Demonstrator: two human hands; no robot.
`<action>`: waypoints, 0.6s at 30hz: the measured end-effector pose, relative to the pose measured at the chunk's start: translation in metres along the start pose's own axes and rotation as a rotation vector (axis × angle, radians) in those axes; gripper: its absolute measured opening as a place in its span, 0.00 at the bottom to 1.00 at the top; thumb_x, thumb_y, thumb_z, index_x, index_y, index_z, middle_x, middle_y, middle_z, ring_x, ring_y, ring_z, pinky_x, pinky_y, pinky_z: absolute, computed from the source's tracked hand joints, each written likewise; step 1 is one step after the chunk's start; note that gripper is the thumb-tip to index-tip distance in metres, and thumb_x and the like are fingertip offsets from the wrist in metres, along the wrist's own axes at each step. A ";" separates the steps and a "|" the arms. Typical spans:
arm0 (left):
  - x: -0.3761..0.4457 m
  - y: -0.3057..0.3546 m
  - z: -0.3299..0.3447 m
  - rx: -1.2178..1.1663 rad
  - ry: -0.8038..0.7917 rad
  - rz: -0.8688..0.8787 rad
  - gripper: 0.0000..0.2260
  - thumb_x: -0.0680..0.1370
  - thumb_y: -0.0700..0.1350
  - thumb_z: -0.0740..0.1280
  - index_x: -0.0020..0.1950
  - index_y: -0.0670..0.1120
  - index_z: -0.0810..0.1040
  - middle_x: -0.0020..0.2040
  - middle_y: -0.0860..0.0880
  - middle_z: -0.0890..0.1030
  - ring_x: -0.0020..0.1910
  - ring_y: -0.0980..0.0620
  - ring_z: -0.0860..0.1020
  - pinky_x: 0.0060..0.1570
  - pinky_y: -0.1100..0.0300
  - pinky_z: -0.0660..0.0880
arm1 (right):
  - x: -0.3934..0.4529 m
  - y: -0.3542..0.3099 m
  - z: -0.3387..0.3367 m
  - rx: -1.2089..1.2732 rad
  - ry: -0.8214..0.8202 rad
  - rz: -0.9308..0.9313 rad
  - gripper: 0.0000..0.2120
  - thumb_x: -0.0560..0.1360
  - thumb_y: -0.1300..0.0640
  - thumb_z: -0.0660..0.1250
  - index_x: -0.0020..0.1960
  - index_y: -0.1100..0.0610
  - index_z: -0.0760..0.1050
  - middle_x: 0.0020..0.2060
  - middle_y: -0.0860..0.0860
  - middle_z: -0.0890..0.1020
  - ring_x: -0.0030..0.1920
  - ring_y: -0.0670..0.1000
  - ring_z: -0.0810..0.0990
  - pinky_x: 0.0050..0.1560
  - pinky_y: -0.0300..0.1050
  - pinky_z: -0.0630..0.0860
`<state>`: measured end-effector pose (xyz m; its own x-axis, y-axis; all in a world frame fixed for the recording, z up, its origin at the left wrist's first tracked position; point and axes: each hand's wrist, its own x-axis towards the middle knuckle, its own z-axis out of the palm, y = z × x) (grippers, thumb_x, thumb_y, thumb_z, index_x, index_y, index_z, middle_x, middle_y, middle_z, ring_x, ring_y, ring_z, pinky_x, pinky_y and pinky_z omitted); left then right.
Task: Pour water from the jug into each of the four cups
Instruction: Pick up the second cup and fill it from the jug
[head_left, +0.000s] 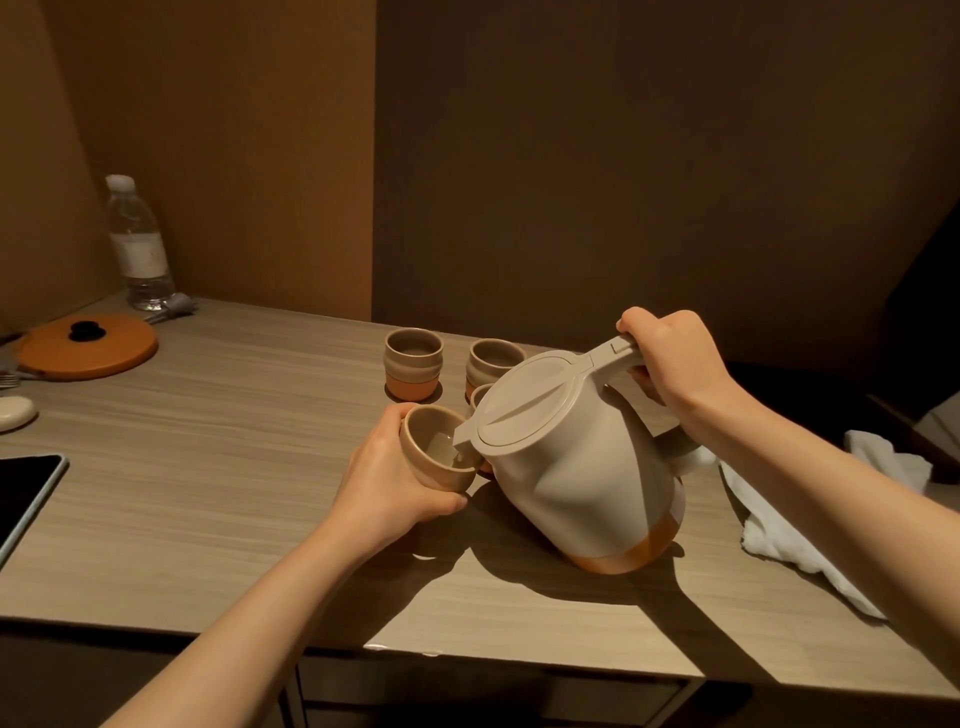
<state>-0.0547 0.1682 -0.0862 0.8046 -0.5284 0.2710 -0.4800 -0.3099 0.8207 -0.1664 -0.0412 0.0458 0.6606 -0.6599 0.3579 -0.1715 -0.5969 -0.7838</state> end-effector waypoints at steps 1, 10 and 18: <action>0.000 0.000 0.000 0.001 0.001 0.001 0.41 0.56 0.47 0.83 0.62 0.57 0.65 0.51 0.63 0.72 0.56 0.57 0.73 0.54 0.58 0.72 | 0.000 0.000 0.000 0.003 0.000 0.000 0.22 0.76 0.55 0.60 0.24 0.58 0.66 0.23 0.53 0.70 0.28 0.50 0.68 0.33 0.44 0.65; -0.002 0.000 0.000 -0.010 0.000 -0.013 0.42 0.56 0.47 0.84 0.64 0.55 0.66 0.54 0.60 0.73 0.57 0.56 0.73 0.54 0.59 0.73 | 0.000 0.003 0.000 0.013 0.016 -0.011 0.23 0.77 0.55 0.60 0.23 0.58 0.66 0.22 0.53 0.71 0.28 0.50 0.69 0.33 0.44 0.65; -0.004 0.005 0.002 -0.052 -0.002 -0.019 0.41 0.56 0.47 0.83 0.63 0.55 0.66 0.51 0.64 0.72 0.55 0.57 0.73 0.50 0.63 0.71 | -0.001 0.009 -0.004 0.026 0.012 -0.012 0.22 0.76 0.53 0.59 0.25 0.59 0.68 0.25 0.56 0.72 0.31 0.52 0.70 0.36 0.47 0.67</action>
<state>-0.0610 0.1672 -0.0847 0.8128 -0.5242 0.2539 -0.4455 -0.2787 0.8508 -0.1713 -0.0479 0.0403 0.6538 -0.6581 0.3734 -0.1446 -0.5930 -0.7921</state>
